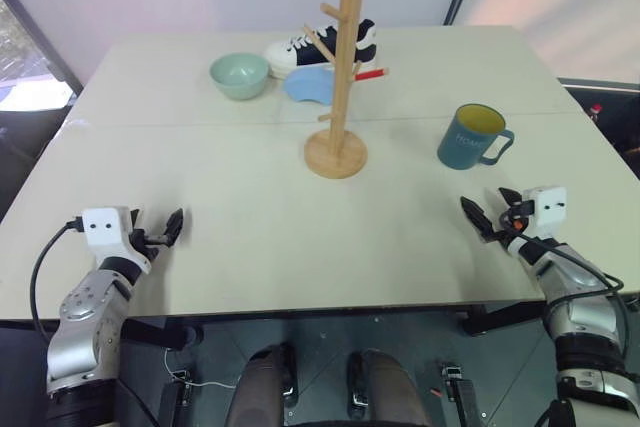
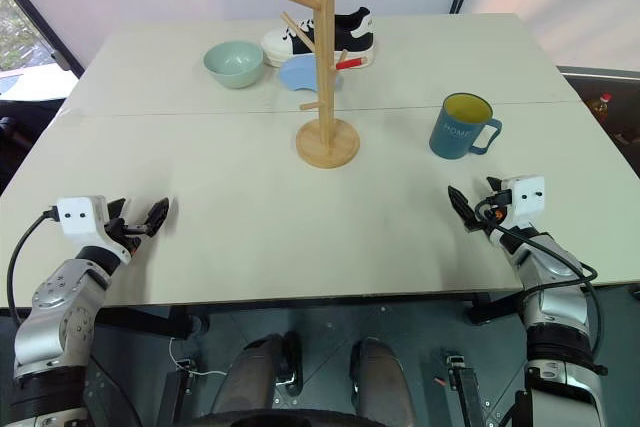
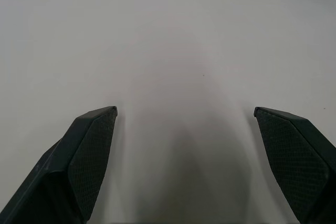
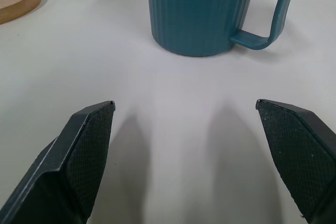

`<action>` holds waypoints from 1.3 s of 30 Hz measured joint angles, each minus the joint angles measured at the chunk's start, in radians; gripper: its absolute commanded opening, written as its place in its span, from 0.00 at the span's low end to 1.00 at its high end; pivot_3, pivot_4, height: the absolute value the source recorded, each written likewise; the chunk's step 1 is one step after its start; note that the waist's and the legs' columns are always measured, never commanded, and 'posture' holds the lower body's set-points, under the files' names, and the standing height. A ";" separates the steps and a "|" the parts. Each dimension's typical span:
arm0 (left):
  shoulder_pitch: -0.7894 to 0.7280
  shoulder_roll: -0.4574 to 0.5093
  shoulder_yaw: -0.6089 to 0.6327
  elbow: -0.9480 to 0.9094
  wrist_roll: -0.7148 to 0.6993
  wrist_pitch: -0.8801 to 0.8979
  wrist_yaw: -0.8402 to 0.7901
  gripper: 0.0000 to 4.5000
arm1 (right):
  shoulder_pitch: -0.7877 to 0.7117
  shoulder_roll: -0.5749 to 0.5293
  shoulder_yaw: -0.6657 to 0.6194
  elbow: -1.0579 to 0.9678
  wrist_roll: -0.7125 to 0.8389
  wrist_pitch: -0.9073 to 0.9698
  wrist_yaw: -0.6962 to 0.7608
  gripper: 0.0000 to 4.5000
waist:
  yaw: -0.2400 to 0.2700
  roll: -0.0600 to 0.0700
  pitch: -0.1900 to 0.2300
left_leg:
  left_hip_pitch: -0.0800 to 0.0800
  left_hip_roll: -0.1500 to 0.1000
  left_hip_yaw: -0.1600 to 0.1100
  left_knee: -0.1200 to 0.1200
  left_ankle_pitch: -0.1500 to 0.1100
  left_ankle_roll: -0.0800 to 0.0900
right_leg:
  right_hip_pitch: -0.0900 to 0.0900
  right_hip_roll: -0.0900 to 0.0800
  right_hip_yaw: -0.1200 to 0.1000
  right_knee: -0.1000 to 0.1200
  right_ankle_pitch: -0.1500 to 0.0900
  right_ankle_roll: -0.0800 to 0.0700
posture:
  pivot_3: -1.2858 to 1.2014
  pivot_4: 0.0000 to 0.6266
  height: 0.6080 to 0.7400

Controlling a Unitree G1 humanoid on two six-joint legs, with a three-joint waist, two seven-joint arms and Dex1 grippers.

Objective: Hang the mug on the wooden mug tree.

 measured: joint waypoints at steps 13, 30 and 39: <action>-0.019 -0.002 -0.029 -0.048 -0.015 0.003 -0.050 1.00 | -0.003 0.002 0.000 0.012 -0.008 -0.018 -0.040 0.99 | 0.001 0.000 0.000 | 0.000 0.000 0.000 0.000 0.000 0.000 | 0.000 0.000 0.000 0.000 0.000 0.000 | 0.52 0.24 0.93; -0.126 0.047 -0.446 -0.417 -0.125 0.129 -0.396 1.00 | -0.139 0.041 0.006 0.092 -0.101 -0.087 -0.281 0.99 | -0.001 0.002 0.000 | 0.000 0.000 0.001 0.002 0.001 0.001 | 0.002 0.002 0.000 0.002 0.001 0.002 | 0.52 0.24 0.93; -0.150 0.046 -0.466 -0.446 -0.136 0.152 -0.397 1.00 | -0.244 0.041 0.008 0.240 -0.162 -0.138 -0.357 0.99 | 0.000 0.002 0.000 | 0.001 0.000 0.001 0.003 0.002 0.003 | 0.002 0.003 0.000 0.003 0.002 0.004 | 0.52 0.24 0.93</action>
